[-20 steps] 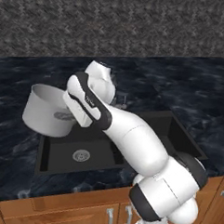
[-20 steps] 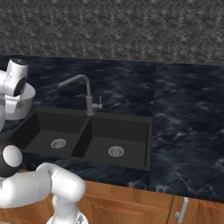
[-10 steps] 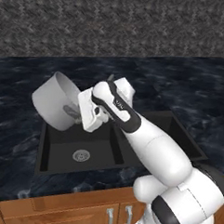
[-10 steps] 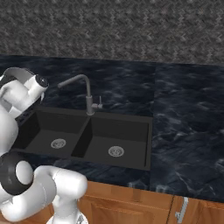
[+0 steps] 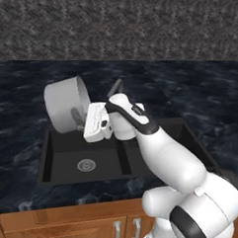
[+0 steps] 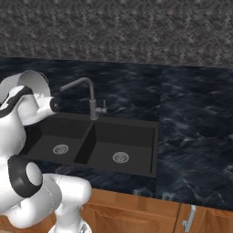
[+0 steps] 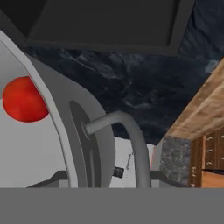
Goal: Dump the tomato from the pot into the sink. Then turn on the water and wash the tomato. Then turn off the water and put the tomato back in the pot.
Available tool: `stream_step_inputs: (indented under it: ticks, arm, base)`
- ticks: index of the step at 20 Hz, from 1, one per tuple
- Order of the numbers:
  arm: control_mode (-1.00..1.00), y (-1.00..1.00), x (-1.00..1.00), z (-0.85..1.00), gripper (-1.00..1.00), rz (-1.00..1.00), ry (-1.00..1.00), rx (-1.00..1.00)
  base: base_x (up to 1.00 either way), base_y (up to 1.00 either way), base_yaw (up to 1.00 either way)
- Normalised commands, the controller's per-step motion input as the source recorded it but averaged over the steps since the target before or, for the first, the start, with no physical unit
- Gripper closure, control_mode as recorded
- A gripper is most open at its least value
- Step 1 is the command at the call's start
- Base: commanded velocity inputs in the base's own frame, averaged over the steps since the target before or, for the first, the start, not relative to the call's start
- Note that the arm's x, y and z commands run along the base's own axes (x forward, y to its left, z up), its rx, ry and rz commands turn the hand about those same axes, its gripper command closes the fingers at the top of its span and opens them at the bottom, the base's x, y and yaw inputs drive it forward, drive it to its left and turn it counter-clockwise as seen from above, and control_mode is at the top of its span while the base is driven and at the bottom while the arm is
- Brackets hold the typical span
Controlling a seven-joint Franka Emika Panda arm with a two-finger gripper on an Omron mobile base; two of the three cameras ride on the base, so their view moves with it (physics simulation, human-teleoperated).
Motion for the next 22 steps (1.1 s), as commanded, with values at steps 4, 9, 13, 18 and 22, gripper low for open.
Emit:
stream_step_inputs:
  ticks: [4,9,13,18,22]
  arm:
    - [-1.00,0.12,0.39,0.00,1.00,-0.04,0.18,0.23]
    - [-1.00,0.16,0.09,0.00,1.00,-0.01,0.17,0.18]
    - [-1.00,0.02,0.00,0.00,1.00,-0.01,0.17,0.15]
    - [-1.00,0.00,0.15,0.00,1.00,-0.04,0.21,0.13]
    - [-1.00,0.00,0.13,0.00,1.00,-0.03,0.21,0.12]
  base:
    - [0.00,0.00,0.00]
    - [0.00,0.00,0.00]
    - [0.00,0.00,0.00]
    - [0.00,0.00,0.00]
    - [0.00,0.00,0.00]
